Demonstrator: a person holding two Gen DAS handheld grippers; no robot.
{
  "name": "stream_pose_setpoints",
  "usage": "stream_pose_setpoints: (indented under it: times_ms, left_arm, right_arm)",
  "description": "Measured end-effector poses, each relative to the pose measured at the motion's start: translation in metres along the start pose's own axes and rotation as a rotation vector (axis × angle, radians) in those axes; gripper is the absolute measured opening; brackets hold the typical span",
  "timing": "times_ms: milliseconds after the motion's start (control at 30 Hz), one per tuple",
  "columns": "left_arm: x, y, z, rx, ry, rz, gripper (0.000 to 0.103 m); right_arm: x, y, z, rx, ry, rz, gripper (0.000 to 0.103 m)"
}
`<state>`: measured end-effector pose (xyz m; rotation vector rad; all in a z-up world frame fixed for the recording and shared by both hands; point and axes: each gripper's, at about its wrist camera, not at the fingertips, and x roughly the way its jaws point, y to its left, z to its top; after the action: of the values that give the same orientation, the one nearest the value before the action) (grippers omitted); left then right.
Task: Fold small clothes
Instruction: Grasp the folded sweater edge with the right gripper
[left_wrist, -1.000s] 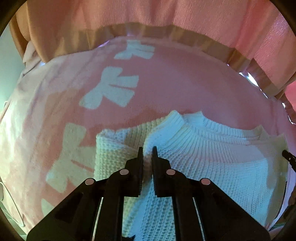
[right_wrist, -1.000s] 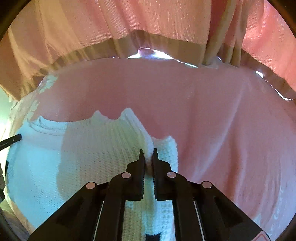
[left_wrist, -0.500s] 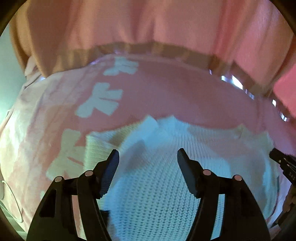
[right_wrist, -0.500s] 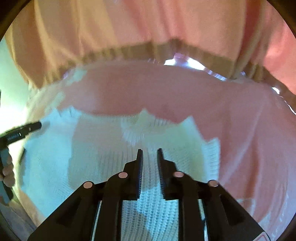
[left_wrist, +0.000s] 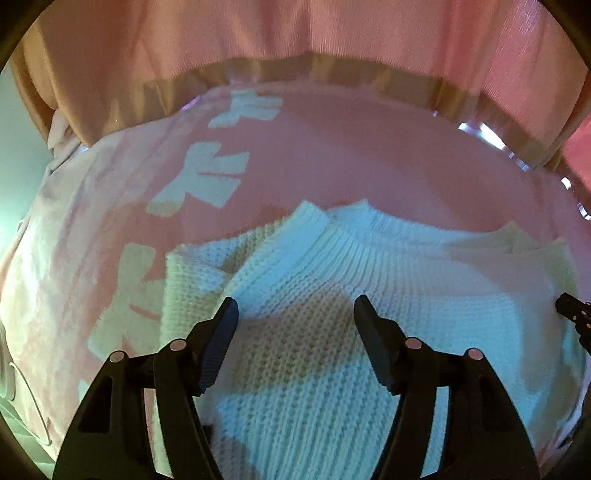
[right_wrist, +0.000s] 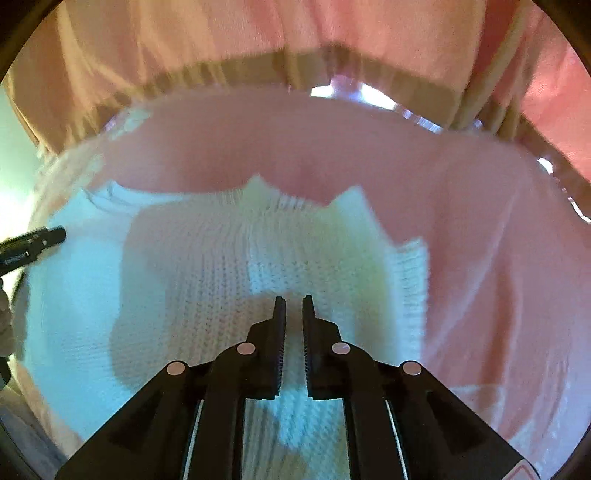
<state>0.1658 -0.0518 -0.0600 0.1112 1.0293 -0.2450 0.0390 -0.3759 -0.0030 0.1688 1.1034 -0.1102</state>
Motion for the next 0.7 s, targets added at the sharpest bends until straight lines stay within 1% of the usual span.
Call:
stream_pose_setpoints:
  times_ms: [33,67,100,133,200,233,267,300,333,400,467,567,633,700]
  left_arm:
    - [-0.009,0.005,-0.002,-0.015,-0.008,-0.022,0.064]
    - [-0.016,0.010,-0.004,-0.028,-0.012,-0.043,0.067]
    - [-0.022,0.014,-0.006,-0.037,-0.018,-0.054,0.070]
    - [-0.028,0.020,-0.010,-0.043,-0.026,-0.059,0.075]
    - [-0.040,0.032,-0.021,-0.057,-0.043,-0.046,0.080]
    - [-0.044,0.037,-0.025,-0.066,-0.044,-0.044,0.086]
    - [-0.047,0.044,-0.031,-0.077,-0.042,-0.044,0.088]
    - [-0.048,0.050,-0.037,-0.091,-0.035,-0.038,0.088]
    - [-0.048,0.054,-0.041,-0.097,-0.031,-0.029,0.088]
    - [-0.043,0.068,-0.051,-0.143,0.001,-0.015,0.088]
    - [-0.037,0.079,-0.061,-0.215,0.039,-0.051,0.088]
    - [-0.032,0.083,-0.071,-0.274,0.071,-0.119,0.088]
    - [-0.028,0.082,-0.076,-0.290,0.084,-0.130,0.088]
    - [-0.020,0.081,-0.079,-0.293,0.109,-0.124,0.088]
  right_arm:
    - [-0.013,-0.007,-0.002,0.014,-0.027,-0.005,0.017]
    - [-0.022,-0.013,-0.006,0.027,-0.041,-0.006,0.022]
    - [-0.031,-0.022,-0.012,0.045,-0.052,-0.008,0.035]
    - [-0.038,-0.031,-0.019,0.066,-0.058,-0.017,0.046]
    - [-0.050,-0.051,-0.037,0.110,-0.056,-0.039,0.049]
    - [-0.051,-0.057,-0.043,0.122,-0.051,-0.038,0.054]
    - [-0.053,-0.066,-0.055,0.142,-0.042,-0.033,0.057]
    - [-0.051,-0.071,-0.064,0.164,-0.026,-0.025,0.059]
    - [-0.048,-0.076,-0.072,0.186,-0.002,-0.003,0.059]
    - [-0.041,-0.073,-0.080,0.208,0.040,0.052,0.059]
    - [-0.035,-0.070,-0.088,0.220,0.066,0.100,0.059]
    - [-0.025,-0.064,-0.090,0.243,0.099,0.146,0.059]
    - [-0.020,-0.063,-0.091,0.258,0.121,0.164,0.059]
    - [-0.014,-0.061,-0.089,0.270,0.137,0.179,0.060]
